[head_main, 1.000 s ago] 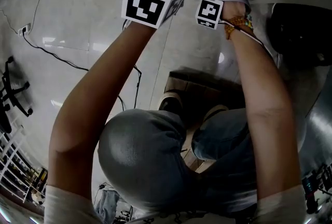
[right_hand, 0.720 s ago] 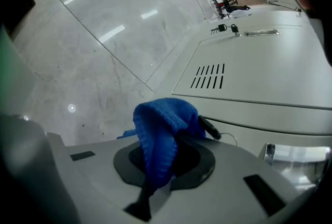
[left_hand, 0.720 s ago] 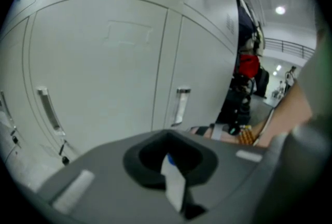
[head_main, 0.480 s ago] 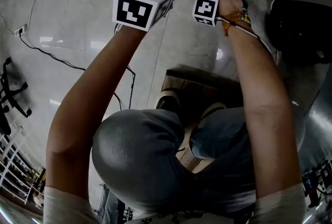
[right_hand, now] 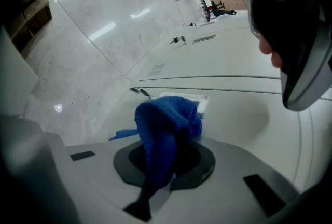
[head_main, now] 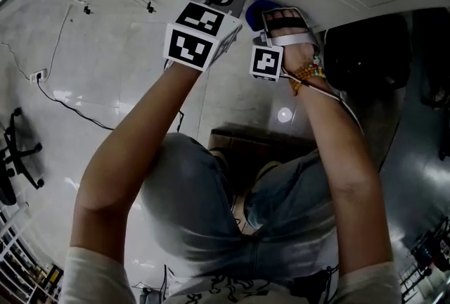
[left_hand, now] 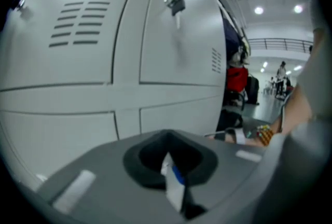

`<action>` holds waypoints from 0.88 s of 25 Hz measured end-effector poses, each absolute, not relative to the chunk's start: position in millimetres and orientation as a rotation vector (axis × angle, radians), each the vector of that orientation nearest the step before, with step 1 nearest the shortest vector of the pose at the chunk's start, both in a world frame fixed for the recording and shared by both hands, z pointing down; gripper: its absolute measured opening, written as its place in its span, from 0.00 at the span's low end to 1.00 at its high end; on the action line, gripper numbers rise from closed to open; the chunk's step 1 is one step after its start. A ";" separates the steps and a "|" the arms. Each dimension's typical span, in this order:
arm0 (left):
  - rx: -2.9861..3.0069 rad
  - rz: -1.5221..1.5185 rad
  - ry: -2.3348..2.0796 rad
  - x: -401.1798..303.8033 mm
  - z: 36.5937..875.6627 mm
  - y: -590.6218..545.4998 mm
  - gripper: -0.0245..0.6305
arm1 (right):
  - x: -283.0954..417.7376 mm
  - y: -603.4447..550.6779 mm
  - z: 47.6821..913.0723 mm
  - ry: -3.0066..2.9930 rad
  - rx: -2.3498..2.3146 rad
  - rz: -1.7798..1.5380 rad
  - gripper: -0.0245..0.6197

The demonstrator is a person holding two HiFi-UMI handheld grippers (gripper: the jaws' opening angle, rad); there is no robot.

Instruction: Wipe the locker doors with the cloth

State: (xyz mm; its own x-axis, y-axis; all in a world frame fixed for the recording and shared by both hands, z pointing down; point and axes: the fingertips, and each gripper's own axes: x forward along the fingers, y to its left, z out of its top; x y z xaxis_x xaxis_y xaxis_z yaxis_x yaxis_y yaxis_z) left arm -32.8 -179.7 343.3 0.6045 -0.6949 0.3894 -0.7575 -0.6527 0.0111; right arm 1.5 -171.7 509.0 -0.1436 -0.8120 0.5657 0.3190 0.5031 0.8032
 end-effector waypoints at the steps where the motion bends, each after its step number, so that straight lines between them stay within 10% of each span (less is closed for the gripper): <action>1: 2.660 0.508 -1.223 -27.9 330.5 -180.0 0.04 | -4.3 -169.1 491.2 -1.458 0.508 -1.034 0.11; 22: 2.541 0.319 -1.347 -18.6 305.0 -177.9 0.04 | 32.6 -173.5 353.1 -1.360 0.689 -1.193 0.11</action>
